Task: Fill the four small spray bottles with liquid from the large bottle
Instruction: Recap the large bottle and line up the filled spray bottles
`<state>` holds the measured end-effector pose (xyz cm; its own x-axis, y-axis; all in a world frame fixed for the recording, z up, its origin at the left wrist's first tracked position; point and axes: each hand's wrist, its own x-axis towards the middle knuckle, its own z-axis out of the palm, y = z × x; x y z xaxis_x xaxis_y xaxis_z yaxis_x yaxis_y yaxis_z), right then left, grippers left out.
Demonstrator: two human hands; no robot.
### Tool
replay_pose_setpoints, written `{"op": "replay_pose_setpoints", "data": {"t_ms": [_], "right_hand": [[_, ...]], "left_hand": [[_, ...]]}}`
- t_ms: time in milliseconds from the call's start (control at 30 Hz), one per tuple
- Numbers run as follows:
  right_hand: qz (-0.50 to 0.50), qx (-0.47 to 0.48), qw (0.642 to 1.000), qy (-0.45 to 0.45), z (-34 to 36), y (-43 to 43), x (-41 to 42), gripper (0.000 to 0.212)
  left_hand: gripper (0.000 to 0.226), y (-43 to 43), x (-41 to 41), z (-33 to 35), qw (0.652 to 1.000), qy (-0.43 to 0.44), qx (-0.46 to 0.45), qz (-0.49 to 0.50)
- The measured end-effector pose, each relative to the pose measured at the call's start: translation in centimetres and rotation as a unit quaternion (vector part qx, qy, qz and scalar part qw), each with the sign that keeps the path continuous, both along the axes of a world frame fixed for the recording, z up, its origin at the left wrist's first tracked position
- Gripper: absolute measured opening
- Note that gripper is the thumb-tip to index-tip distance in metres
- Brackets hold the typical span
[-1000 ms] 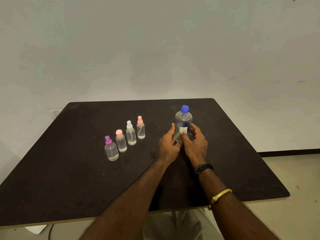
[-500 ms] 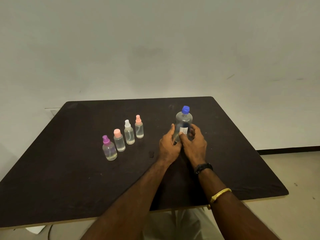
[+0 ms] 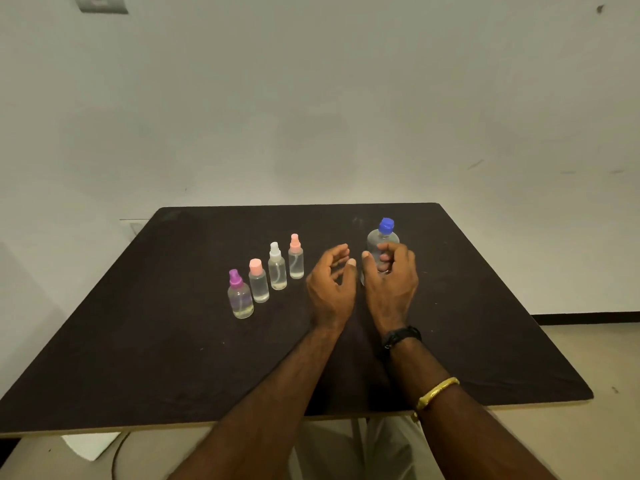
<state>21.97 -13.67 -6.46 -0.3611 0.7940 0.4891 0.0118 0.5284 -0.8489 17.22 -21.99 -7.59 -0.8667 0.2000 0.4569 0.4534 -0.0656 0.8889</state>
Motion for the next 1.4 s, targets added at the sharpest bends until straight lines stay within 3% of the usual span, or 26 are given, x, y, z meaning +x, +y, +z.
{"op": "replay_pose_setpoints", "data": {"t_ms": [300,500,700,900,1000,1200,1400], "right_hand": [[0.116,0.028,0.99,0.07,2.4,-4.5,-2.2,0.024],[0.173,0.024,0.983,0.052,3.1,-7.1,-3.6,0.029],[0.219,-0.005,0.976,0.009,2.4,-8.5,-4.8,0.039],[0.252,-0.068,0.964,-0.043,0.5,-8.3,-6.1,0.053],[0.27,-0.071,0.957,-0.08,-0.6,-7.6,-6.9,0.067],[0.296,-0.086,0.94,-0.144,-2.0,-6.2,-8.8,0.1],[0.334,-0.11,0.921,-0.167,-2.5,-5.1,-10.5,0.105]], "left_hand": [[0.026,-4.6,-1.5,1.6,0.986,0.124,0.014,0.108],[0.034,-7.8,-3.1,1.7,0.955,0.194,-0.049,0.219],[0.071,-10.8,-4.2,0.5,0.941,0.112,-0.116,0.298],[0.117,-13.0,-5.3,-2.4,0.966,-0.04,-0.108,0.232],[0.118,-13.5,-5.2,-3.2,0.971,-0.102,-0.09,0.198],[0.105,-13.0,-5.8,-4.1,0.972,-0.143,-0.074,0.17],[0.082,-12.3,-6.6,-4.5,0.974,-0.139,-0.075,0.165]]}}
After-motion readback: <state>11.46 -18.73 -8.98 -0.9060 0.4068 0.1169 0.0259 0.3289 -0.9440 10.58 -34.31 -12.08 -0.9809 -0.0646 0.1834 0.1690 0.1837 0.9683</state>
